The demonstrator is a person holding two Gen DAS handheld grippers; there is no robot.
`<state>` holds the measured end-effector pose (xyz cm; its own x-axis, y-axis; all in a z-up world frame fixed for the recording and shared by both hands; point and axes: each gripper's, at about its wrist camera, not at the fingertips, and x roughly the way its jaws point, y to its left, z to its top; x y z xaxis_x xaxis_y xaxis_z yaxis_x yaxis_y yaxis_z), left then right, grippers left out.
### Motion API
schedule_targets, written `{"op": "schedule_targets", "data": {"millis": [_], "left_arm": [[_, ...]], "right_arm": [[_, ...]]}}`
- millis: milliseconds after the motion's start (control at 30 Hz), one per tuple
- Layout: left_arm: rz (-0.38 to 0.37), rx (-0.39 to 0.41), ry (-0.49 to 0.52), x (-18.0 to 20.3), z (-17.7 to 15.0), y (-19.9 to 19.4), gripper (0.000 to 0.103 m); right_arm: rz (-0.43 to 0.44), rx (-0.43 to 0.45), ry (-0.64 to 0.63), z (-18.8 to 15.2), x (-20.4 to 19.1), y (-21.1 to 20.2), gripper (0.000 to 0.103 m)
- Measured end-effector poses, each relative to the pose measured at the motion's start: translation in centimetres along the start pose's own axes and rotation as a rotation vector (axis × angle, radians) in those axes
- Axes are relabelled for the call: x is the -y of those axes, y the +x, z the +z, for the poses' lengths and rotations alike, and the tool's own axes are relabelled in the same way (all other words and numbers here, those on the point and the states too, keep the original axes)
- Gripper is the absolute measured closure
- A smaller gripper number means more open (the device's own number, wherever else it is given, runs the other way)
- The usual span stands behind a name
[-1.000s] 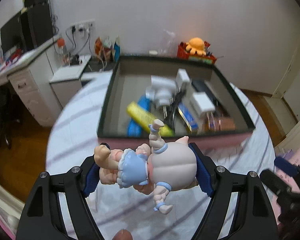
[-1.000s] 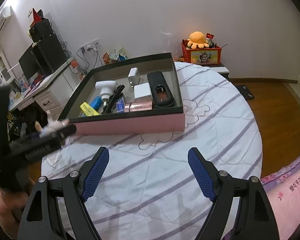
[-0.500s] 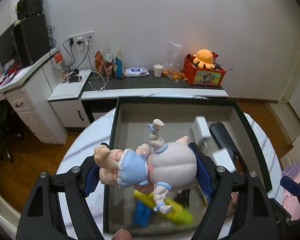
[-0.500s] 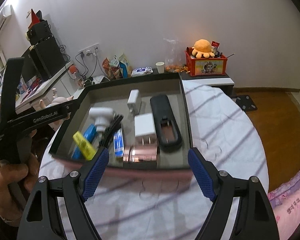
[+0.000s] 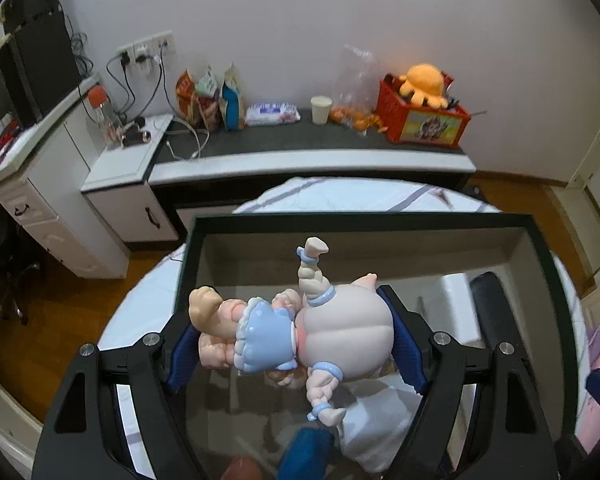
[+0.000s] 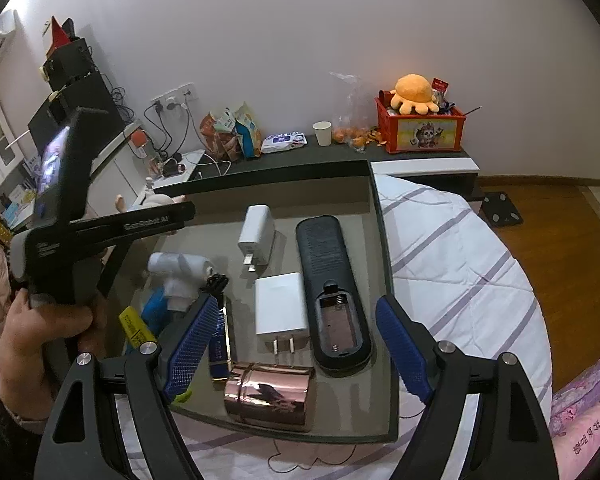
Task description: Organize rigid objects
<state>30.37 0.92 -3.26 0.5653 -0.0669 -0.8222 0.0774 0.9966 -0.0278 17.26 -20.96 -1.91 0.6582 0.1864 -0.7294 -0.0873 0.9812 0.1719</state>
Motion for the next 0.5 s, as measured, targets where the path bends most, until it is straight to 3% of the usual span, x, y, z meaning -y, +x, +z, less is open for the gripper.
{"op": "schedule_targets", "data": {"millis": [100,233,300,500], "left_arm": [[-0.011,-0.055,-0.011,-0.2,0.1,1.1,0.020],[0.011,-0.028,0.034,0.9,0.1,0.4,0.000],[0.054,-0.007,0.057,1.3,0.0,-0.3,0.000],[0.027,0.041,0.037,0.8,-0.4,-3.8,0.000]], "right_arm": [[-0.004,-0.003,0.007,0.0,0.4,0.1,0.021],[-0.003,-0.006,0.011,0.0,0.5,0.0,0.021],[0.000,-0.005,0.009,-0.1,0.4,-0.2,0.021],[-0.009,0.018,0.013,-0.5,0.3,-2.1,0.020]]}}
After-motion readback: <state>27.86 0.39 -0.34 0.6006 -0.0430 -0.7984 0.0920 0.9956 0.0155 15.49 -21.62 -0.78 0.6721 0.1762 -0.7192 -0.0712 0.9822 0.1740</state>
